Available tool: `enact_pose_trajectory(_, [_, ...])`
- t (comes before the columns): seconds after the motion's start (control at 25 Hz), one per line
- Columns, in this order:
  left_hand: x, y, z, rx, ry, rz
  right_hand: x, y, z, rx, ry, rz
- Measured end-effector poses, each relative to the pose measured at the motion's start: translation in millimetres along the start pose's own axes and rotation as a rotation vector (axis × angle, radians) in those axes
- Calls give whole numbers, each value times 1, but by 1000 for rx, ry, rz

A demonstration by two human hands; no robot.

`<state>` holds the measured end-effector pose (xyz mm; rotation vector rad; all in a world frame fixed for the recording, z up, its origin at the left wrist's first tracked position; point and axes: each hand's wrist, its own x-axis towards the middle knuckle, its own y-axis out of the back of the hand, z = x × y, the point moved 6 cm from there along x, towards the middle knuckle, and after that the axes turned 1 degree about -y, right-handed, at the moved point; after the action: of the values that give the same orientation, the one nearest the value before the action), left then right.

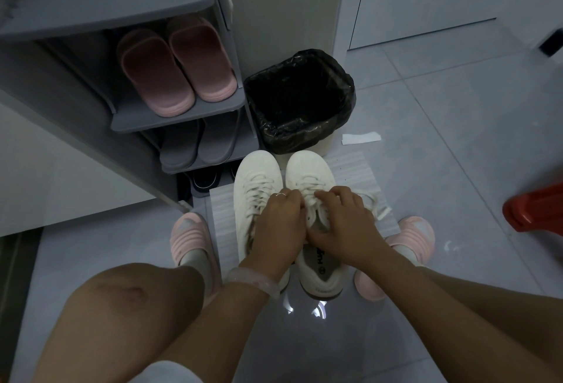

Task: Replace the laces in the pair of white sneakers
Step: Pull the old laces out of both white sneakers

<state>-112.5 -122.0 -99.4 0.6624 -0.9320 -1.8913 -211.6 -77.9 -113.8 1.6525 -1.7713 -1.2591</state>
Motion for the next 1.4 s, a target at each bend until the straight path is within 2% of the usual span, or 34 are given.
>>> enact_pose_trajectory(0.08, [1, 5, 5, -27, -29, 42, -1, 0, 1, -9, -2, 7])
enact_pose_trajectory(0.24, [5, 27, 9, -70, -77, 223, 1, -2, 3, -33, -19, -30])
enact_pose_trajectory(0.36, [7, 17, 0, -59, 12, 71, 0, -3, 3, -18, -24, -52])
enact_pose_trajectory(0.44, [6, 6, -6, 90, 61, -44, -1, -3, 2, 9, -12, -4])
enact_pose_trajectory(0.56, [2, 2, -2, 178, 22, -58, -1, -7, 1, 70, 13, -13])
enact_pose_trajectory(0.64, [1, 10, 6, 118, 14, 14, 0, -7, 0, 70, 39, -51])
enact_pose_trajectory(0.8, [10, 56, 14, 29, -12, 351, 3, -9, 5, 34, 39, -117])
enact_pose_trajectory(0.88, [12, 55, 9, 51, 45, 235, 3, -10, 4, 37, 36, -130])
enact_pose_trajectory(1.0, [5, 21, 0, 192, 105, -100, 3, -9, 3, 80, 49, -90])
enact_pose_trajectory(1.08, [-1, 9, -1, 175, 87, -173, 3, -8, 2, 123, 37, -79])
enact_pose_trajectory(1.28, [3, 14, 4, 278, 49, -101, 3, -9, 4, 57, 46, -116])
enact_pose_trajectory(1.32, [4, 20, 6, 286, 55, -39, 3, -9, 5, 49, 49, -120])
enact_pose_trajectory(1.4, [8, 47, 6, 205, 105, 195, 3, -9, 4, 35, 45, -132])
